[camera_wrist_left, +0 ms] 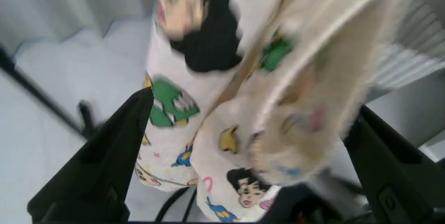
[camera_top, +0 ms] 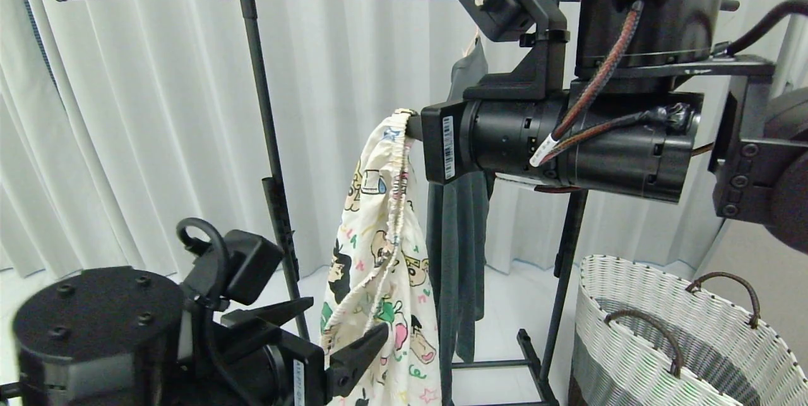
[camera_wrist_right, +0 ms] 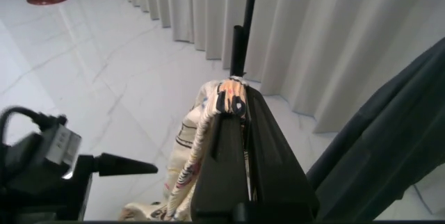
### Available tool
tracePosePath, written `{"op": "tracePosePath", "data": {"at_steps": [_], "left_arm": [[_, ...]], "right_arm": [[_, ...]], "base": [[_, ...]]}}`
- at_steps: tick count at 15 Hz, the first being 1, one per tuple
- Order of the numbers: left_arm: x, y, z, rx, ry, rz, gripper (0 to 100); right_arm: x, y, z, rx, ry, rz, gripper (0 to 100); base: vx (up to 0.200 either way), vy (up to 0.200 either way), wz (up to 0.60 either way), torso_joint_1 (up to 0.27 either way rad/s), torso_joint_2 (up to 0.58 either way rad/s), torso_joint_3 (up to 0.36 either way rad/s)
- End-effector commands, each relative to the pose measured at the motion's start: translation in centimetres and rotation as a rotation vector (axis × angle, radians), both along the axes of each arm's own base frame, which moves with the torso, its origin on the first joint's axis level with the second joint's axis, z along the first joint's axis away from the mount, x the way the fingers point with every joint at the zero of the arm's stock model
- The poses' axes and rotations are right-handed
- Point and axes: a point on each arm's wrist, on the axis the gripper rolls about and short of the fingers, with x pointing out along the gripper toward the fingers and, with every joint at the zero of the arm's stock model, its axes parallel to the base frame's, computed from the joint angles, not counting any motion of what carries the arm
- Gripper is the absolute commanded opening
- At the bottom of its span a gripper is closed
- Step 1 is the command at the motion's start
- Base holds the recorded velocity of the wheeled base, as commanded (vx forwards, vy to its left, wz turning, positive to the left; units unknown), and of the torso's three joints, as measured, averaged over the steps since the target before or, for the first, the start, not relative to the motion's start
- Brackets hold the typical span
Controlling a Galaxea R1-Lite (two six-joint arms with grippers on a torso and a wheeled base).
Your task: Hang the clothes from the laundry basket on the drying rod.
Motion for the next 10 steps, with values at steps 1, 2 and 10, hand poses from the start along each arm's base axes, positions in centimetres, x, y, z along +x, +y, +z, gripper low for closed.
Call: {"op": "tracePosePath", "data": {"at_steps": [1,2,10], "left_arm": [[-0.4,0.3,1.8,-0.087,-0.075,-0.01,100],[-0.3,0.0,2.3,-0.12,-0.093,-0.037,100],[2.1,-1.2,-0.8,0.004,0.004,-0.021,100]], "right_arm": [[-0.5,0.0,0.3,0.008,-0.005,0.013,0],[-0.6,0.1,0.3,0.008,-0.005,0.016,0],[-0.7,-0.2,0.7,0.01,-0.009,0.013,0]], "base": [[0.0,0.0,0.0,0.0,0.0,0.0],[0.0,0.0,0.0,0.0,0.0,0.0],[0.0,0.0,0.0,0.0,0.0,0.0]]}}
